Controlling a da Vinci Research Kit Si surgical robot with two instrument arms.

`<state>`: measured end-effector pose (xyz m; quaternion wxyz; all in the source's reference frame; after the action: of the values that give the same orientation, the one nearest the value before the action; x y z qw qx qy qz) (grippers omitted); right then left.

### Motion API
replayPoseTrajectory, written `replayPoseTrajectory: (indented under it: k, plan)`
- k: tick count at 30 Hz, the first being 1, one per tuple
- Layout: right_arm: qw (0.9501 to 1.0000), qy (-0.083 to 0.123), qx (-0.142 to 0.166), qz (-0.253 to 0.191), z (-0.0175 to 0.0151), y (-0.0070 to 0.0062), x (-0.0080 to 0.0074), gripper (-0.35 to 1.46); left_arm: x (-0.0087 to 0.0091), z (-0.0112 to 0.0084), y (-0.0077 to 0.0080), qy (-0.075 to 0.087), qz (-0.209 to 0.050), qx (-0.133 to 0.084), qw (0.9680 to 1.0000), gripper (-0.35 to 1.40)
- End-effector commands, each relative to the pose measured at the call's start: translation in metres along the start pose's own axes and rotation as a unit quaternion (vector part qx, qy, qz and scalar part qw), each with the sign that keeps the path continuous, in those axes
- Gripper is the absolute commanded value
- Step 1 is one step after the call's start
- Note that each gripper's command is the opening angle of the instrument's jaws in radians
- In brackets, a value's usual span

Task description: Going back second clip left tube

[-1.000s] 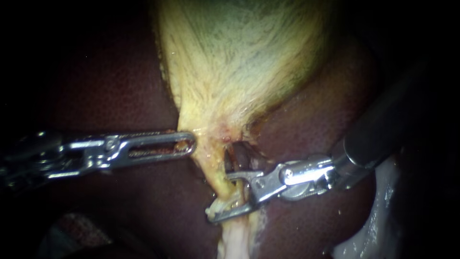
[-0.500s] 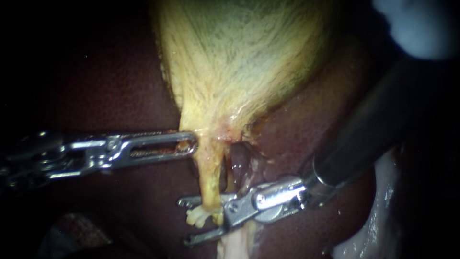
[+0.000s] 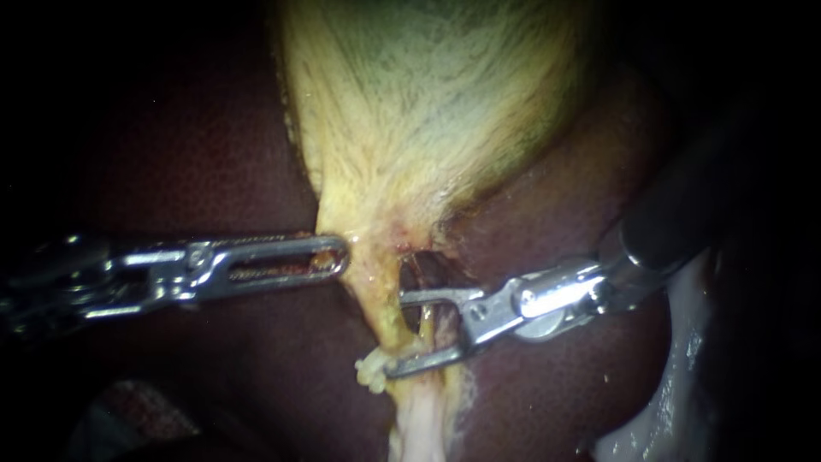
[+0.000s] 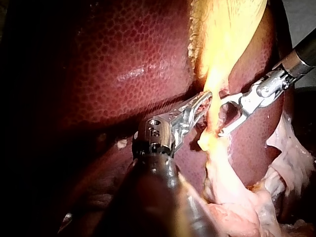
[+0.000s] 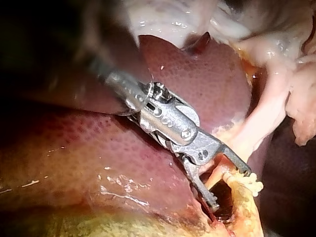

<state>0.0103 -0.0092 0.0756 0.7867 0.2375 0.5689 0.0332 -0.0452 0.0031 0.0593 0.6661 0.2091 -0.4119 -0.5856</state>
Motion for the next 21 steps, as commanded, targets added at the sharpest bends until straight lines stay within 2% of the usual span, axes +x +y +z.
replayPoseTrajectory:
  k: [1,6,13,21]
  plan:
    - [1.0000,0.001,0.003,0.000,-0.0006,-0.0002,0.0001,0.60,0.0000,0.0000,0.0000,0.000,0.000,0.000,1.0000,-0.35]
    - [0.9999,0.003,0.011,-0.002,-0.0045,-0.0009,0.0011,0.60,0.0000,-0.0001,0.0000,0.000,0.000,0.000,1.0000,-0.35]
    - [0.9992,0.001,-0.005,-0.040,-0.0089,-0.0006,0.0035,0.60,0.0000,0.0000,0.0001,0.000,0.000,0.000,1.0000,-0.35]
    - [0.9982,-0.001,-0.009,-0.059,-0.0111,-0.0008,0.0046,0.60,0.0002,0.0005,0.0003,-0.001,0.001,-0.001,1.0000,-0.35]
